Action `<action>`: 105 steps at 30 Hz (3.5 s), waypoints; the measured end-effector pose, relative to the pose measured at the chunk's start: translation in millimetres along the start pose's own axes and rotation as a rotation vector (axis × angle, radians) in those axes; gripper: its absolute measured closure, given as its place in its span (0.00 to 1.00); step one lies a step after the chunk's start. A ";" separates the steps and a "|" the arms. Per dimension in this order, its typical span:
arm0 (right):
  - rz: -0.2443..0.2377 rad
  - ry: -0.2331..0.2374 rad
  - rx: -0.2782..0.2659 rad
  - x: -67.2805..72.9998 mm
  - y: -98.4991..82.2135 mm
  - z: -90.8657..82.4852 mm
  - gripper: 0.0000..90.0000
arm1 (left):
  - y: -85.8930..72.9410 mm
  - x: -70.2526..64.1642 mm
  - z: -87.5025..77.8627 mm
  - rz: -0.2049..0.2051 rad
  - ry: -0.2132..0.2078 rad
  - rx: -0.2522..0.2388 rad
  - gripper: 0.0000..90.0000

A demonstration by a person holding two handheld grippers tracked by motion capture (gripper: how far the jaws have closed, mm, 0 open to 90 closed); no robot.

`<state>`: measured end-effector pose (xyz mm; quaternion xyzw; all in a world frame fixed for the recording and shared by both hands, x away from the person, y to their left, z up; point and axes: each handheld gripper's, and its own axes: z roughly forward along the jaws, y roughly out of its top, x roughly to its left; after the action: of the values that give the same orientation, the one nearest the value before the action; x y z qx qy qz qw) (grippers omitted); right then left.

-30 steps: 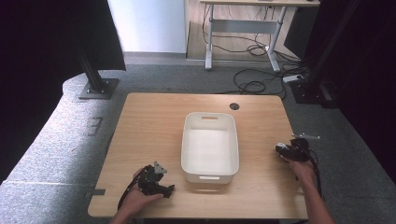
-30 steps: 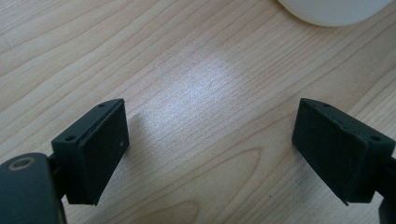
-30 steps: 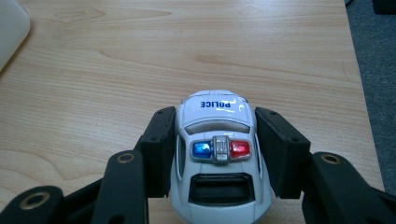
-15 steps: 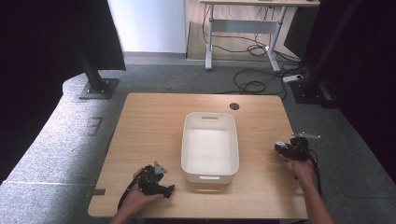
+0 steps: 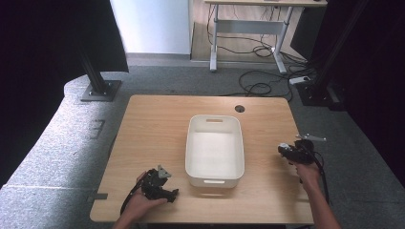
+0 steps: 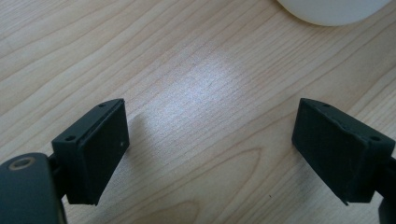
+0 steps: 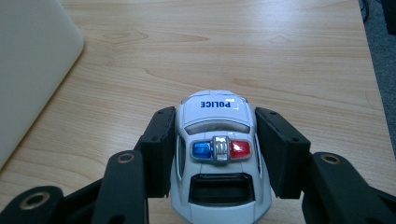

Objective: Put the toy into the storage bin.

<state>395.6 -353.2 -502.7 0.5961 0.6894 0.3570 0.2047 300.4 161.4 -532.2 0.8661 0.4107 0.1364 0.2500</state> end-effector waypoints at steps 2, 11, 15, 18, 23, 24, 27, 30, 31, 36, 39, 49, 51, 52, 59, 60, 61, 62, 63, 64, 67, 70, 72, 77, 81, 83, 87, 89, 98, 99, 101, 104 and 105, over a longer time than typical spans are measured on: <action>-0.004 0.004 -0.004 2.6 0.8 -2.1 0.56 | 0.0 -0.1 0.0 0.001 0.001 -0.001 0.13; -0.023 0.019 -0.016 13.0 4.4 -7.3 0.56 | 0.1 0.2 0.0 0.001 -0.001 0.000 0.13; -0.028 0.023 -0.016 15.8 4.9 -8.6 0.56 | 0.1 -0.3 -0.1 0.004 0.002 0.000 0.13; -0.032 0.030 -0.021 18.9 6.1 -10.2 0.56 | 0.1 -0.3 -0.2 0.004 0.003 0.000 0.13; -0.037 0.051 -0.037 26.5 10.1 -15.0 0.56 | 0.1 -0.4 -0.2 0.003 0.003 0.001 0.13; -0.043 0.053 -0.040 28.1 10.5 -15.4 0.56 | 0.1 -0.4 -0.2 0.003 0.003 0.000 0.13; -0.051 0.058 -0.042 31.2 11.5 -16.7 0.56 | 0.1 -0.5 -0.2 0.004 0.004 0.000 0.13; -0.064 0.065 -0.050 37.2 13.8 -19.0 0.56 | 0.0 -0.6 -0.2 0.004 0.004 0.000 0.13; -0.072 0.063 -0.053 38.6 14.2 -19.5 0.56 | 0.0 -0.6 -0.2 0.003 0.005 -0.001 0.13; -0.092 0.067 -0.059 44.6 16.5 -21.4 0.56 | -0.1 -0.5 -0.2 0.003 0.004 -0.001 0.13; -0.093 0.080 -0.061 48.0 17.8 -22.6 0.56 | 0.0 -0.6 -0.3 0.004 0.004 0.000 0.13; -0.108 0.113 -0.080 57.9 21.8 -26.7 0.56 | 0.0 -0.7 -0.3 0.007 0.005 -0.001 0.13; -0.116 0.116 -0.080 61.2 22.4 -27.3 0.56 | 0.0 -0.7 -0.3 0.007 0.005 0.000 0.13; -0.116 0.116 -0.080 61.2 22.4 -27.3 0.56 | 0.0 -0.7 -0.3 0.007 0.005 0.000 0.13; -0.134 0.125 -0.079 69.0 23.4 -26.5 0.56 | 0.0 -0.6 -0.3 0.007 0.004 -0.001 0.13; -0.136 0.126 -0.080 69.7 23.6 -26.5 0.56 | 0.0 -0.6 -0.3 0.007 0.004 -0.001 0.13; -0.136 0.126 -0.081 70.8 23.9 -26.7 0.56 | 0.0 -0.6 -0.3 0.007 0.004 -0.001 0.13; -0.136 0.126 -0.081 70.8 23.9 -26.7 0.56 | 0.0 -0.6 -0.3 0.007 0.004 -0.001 0.13; -0.139 0.129 -0.083 72.3 24.0 -26.8 0.56 | 0.0 -0.7 -0.3 0.007 0.005 -0.001 0.13; -0.139 0.129 -0.083 72.3 24.0 -26.8 0.56 | 0.0 -0.7 -0.3 0.007 0.005 -0.001 0.13; -0.142 0.136 -0.084 75.3 24.1 -26.7 0.56 | 0.0 -0.7 -0.3 0.007 0.005 -0.001 0.13; -0.144 0.137 -0.083 76.0 23.9 -26.1 0.56 | 0.0 -0.7 -0.3 0.007 0.005 -0.001 0.13; -0.145 0.137 -0.082 76.3 23.9 -26.0 0.56 | 0.0 -0.6 -0.3 0.007 0.004 -0.001 0.13; -0.152 0.146 -0.089 80.9 25.5 -27.2 0.56 | 0.2 -0.3 0.1 0.005 0.002 -0.001 0.13; -0.163 0.153 -0.092 86.4 26.4 -28.0 0.56 | 0.2 -0.4 0.0 0.006 0.003 -0.001 0.13; -0.169 0.165 -0.096 90.3 26.9 -28.2 0.56 | 0.1 -0.4 0.0 0.005 0.003 -0.001 0.13; -0.179 0.165 -0.093 93.7 27.0 -27.0 0.56 | 0.0 -0.4 0.0 0.004 0.003 -0.002 0.13; -0.180 0.167 -0.095 94.8 27.3 -26.9 0.56 | 0.0 -0.4 0.0 0.004 0.003 -0.003 0.13; -0.196 0.168 -0.097 101.3 28.3 -26.9 0.56 | -0.1 0.1 0.2 0.000 -0.001 -0.002 0.13; -0.192 0.170 -0.099 101.4 28.7 -27.2 0.56 | -0.1 0.3 0.2 -0.001 -0.002 -0.002 0.13; -0.184 0.170 -0.105 101.4 30.2 -27.9 0.56 | -0.3 0.4 0.2 -0.003 -0.002 -0.002 0.13; -0.176 0.172 -0.108 101.6 31.0 -28.2 0.56 | -0.4 0.4 0.2 -0.002 -0.003 -0.004 0.13; -0.173 0.173 -0.108 102.0 31.4 -28.7 0.56 | -0.5 0.3 0.1 -0.001 -0.002 -0.004 0.13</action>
<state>375.5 -260.5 -446.0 0.4894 0.7332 0.4247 0.2063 300.4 161.8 -532.6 0.8655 0.4107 0.1363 0.2523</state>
